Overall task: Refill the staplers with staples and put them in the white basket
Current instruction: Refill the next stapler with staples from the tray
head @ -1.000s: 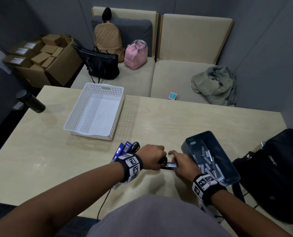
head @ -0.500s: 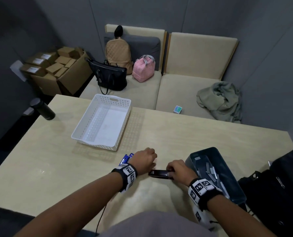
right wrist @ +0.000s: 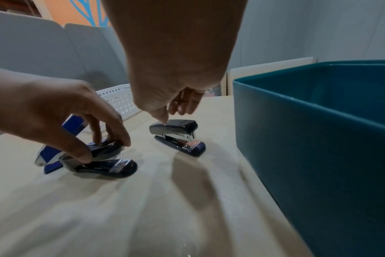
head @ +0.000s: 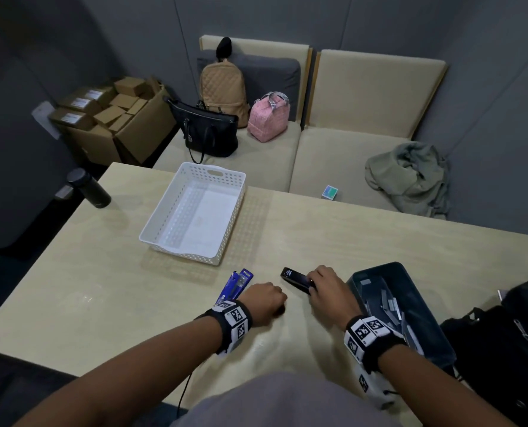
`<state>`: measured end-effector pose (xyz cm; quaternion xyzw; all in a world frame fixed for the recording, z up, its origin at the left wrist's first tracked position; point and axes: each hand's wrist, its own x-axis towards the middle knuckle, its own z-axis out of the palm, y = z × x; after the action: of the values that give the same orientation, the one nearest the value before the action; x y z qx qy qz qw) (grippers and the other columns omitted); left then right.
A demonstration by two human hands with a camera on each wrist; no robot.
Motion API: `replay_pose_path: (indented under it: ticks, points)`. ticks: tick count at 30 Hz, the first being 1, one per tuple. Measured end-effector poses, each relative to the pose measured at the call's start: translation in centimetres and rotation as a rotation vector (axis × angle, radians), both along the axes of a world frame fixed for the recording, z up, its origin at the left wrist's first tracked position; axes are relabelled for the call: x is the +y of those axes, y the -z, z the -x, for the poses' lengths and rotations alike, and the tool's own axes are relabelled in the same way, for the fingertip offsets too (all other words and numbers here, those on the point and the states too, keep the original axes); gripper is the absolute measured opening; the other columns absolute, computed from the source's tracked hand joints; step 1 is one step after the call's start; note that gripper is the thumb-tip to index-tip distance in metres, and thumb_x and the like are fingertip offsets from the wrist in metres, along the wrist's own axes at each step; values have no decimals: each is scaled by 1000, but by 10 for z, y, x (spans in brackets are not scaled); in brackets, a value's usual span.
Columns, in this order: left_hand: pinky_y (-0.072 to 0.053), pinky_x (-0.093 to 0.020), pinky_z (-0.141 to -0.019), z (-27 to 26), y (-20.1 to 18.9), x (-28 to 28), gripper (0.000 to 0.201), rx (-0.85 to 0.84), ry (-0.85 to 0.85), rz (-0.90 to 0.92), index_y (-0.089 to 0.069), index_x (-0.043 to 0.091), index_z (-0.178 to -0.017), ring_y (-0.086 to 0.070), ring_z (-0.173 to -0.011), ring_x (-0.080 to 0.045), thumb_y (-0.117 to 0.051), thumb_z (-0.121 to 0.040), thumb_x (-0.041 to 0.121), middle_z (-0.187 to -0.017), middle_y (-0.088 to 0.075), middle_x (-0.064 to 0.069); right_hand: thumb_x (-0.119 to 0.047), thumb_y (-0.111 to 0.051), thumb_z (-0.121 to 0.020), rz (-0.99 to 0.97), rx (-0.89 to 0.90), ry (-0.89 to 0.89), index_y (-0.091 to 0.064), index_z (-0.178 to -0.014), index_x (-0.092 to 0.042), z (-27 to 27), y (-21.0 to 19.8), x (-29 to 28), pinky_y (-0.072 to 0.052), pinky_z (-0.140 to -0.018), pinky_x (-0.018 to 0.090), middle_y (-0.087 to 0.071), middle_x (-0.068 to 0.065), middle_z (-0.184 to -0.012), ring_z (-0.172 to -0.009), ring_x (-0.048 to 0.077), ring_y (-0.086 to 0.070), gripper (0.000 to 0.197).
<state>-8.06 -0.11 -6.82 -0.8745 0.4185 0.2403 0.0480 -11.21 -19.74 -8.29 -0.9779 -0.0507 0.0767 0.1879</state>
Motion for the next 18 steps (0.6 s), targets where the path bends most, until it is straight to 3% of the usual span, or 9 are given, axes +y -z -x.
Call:
replay_pose_path:
  ticks: [2,6,9,12,14,18]
  points:
    - [-40,-36,-59,6,3,-4,11,62,0,58,-62,10,-87,-60,-85,-36,-58,-77,8,-93,-64,-13,-17,-50,-90,-79,55,-82,-58,-102,-23,8,-2,1,-51,-76,31,-55,-6,-103,-91,15,-54,16]
    - [-47,-41,-65,14,3,-11,26,137,39,185,-60,11,-105,-59,-90,-37,-59,-79,11,-99,-63,-13,-23,-61,-79,-152,329,-163,-58,-98,-25,26,0,-3,-52,-76,37,-56,-6,-95,-85,16,-56,19]
    - [-46,-39,-66,13,-6,-15,48,178,102,231,-54,15,-121,-60,-94,-34,-65,-75,11,-105,-63,-12,-37,-70,-74,-170,441,-129,-58,-101,-29,35,7,-3,-52,-79,36,-57,-7,-96,-87,14,-57,31]
    - [-47,-40,-66,11,-7,-18,60,192,126,222,-49,19,-127,-59,-93,-35,-69,-71,13,-108,-61,-12,-34,-74,-73,-200,414,-23,-59,-97,-29,37,11,-3,-54,-80,36,-61,-7,-96,-87,14,-61,28]
    - [-45,-39,-62,11,-7,-18,56,166,144,235,-51,19,-123,-58,-91,-34,-69,-70,15,-105,-59,-12,-25,-73,-74,-163,387,-2,-61,-91,-25,37,12,0,-54,-75,35,-65,-2,-91,-83,17,-63,20]
    - [-36,-31,-57,7,-11,-14,31,120,106,359,-56,13,-95,-55,-85,-28,-67,-66,14,-96,-58,-6,-15,-69,-75,-17,397,32,-66,-81,-16,38,15,1,-48,-65,29,-68,7,-85,-77,25,-65,7]
